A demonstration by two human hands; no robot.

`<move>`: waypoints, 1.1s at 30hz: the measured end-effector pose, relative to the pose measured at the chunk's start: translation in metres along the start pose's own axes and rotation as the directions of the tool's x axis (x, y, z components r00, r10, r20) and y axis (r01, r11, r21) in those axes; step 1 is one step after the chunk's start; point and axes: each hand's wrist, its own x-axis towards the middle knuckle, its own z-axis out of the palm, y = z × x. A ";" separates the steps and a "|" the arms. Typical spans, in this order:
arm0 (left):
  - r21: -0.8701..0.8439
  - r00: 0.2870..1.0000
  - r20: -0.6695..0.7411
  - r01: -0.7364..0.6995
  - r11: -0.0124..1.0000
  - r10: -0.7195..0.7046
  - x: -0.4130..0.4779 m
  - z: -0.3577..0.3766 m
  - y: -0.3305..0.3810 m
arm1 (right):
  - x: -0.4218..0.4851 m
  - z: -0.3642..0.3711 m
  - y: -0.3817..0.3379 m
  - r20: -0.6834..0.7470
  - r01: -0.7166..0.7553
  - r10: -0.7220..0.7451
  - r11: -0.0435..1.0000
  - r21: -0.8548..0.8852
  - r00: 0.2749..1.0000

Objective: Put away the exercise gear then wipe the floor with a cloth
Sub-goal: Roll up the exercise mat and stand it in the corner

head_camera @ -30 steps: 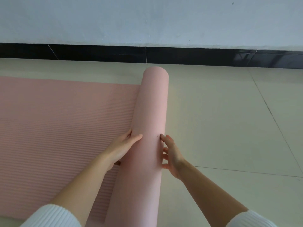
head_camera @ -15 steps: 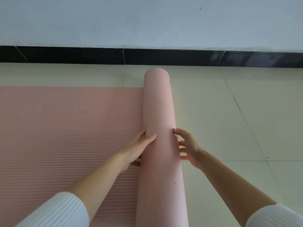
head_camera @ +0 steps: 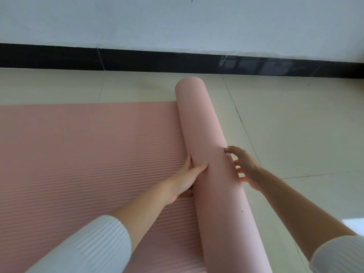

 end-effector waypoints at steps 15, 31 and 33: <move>0.219 0.958 -0.285 0.080 0.972 -0.014 -0.020 -0.032 -0.013 | -0.006 0.026 -0.020 -0.081 0.317 -0.348 0.911 -0.264 0.934; 0.049 0.891 -0.453 0.005 0.999 0.018 -0.087 -0.106 -0.038 | -0.038 0.142 -0.076 0.028 0.274 -0.278 0.957 0.099 0.960; 0.093 0.879 -0.473 -0.021 0.995 0.062 -0.096 -0.114 -0.037 | -0.036 0.153 -0.074 -0.047 0.253 -0.261 0.958 -0.138 0.964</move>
